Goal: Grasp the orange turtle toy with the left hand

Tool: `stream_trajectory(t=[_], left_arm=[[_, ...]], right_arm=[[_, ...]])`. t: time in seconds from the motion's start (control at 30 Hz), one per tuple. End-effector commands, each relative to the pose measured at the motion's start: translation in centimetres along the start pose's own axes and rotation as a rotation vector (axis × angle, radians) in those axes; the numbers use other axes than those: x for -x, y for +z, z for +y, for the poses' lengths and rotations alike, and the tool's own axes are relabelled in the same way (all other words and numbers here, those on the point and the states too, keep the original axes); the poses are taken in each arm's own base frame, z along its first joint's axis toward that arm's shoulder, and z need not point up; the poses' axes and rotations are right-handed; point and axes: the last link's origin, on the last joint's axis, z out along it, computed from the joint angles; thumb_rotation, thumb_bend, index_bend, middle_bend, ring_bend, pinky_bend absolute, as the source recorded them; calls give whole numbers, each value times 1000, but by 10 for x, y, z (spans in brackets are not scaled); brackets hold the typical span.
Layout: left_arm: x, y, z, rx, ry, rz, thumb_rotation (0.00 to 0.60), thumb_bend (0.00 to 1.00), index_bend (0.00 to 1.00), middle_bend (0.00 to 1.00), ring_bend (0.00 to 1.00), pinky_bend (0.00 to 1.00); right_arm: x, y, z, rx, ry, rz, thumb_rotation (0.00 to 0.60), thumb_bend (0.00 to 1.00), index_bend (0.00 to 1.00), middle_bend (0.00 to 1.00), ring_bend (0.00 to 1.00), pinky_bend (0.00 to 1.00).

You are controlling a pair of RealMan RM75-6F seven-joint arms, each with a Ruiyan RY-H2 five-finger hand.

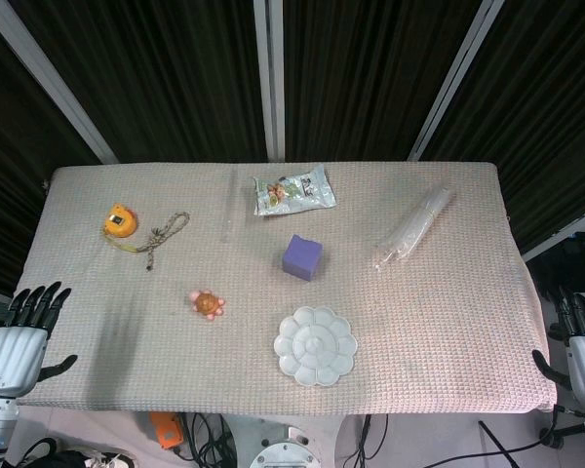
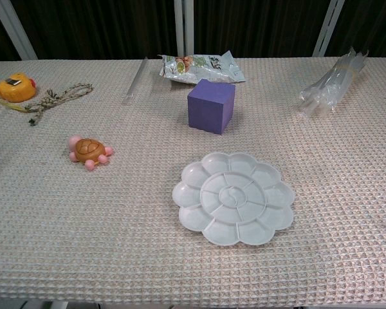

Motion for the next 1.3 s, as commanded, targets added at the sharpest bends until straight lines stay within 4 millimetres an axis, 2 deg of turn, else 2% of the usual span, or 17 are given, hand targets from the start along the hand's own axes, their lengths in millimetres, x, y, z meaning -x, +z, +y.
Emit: stream_trajectory(t=[0.03, 0.4, 0.63, 0.8, 0.97, 1.13, 1.3], left_arm=[[0, 0, 0, -1, 0, 0, 600, 102, 40, 0, 0, 0], [0, 0, 2, 9, -3, -1, 600, 108, 41, 0, 0, 0], [-7, 15, 18, 99, -14, 20, 600, 163, 60, 11, 0, 0], [-2, 38, 39, 203, -35, 1, 600, 184, 104, 115, 0, 0], [15, 68, 70, 314, -42, -43, 600, 250, 116, 118, 0, 0], [34, 97, 97, 389, -38, -88, 600, 270, 123, 118, 0, 0], [52, 119, 118, 426, -11, -130, 600, 301, 134, 118, 0, 0]], right_arm=[[0, 0, 0, 0, 0, 0, 600, 172, 0, 0, 0, 0], [1, 0, 1, 0, 1, 0, 600, 171, 0, 0, 0, 0], [-2, 2, 1, 3, 0, 9, 600, 171, 0, 0, 0, 0], [-3, 5, -1, 1, 1, 11, 600, 171, 0, 0, 0, 0], [-3, 4, 0, 7, 0, 6, 600, 172, 0, 0, 0, 0], [-3, 3, 4, 18, -4, 4, 600, 171, 0, 0, 0, 0], [-4, 4, 9, 27, -3, 2, 600, 179, 0, 0, 0, 0]])
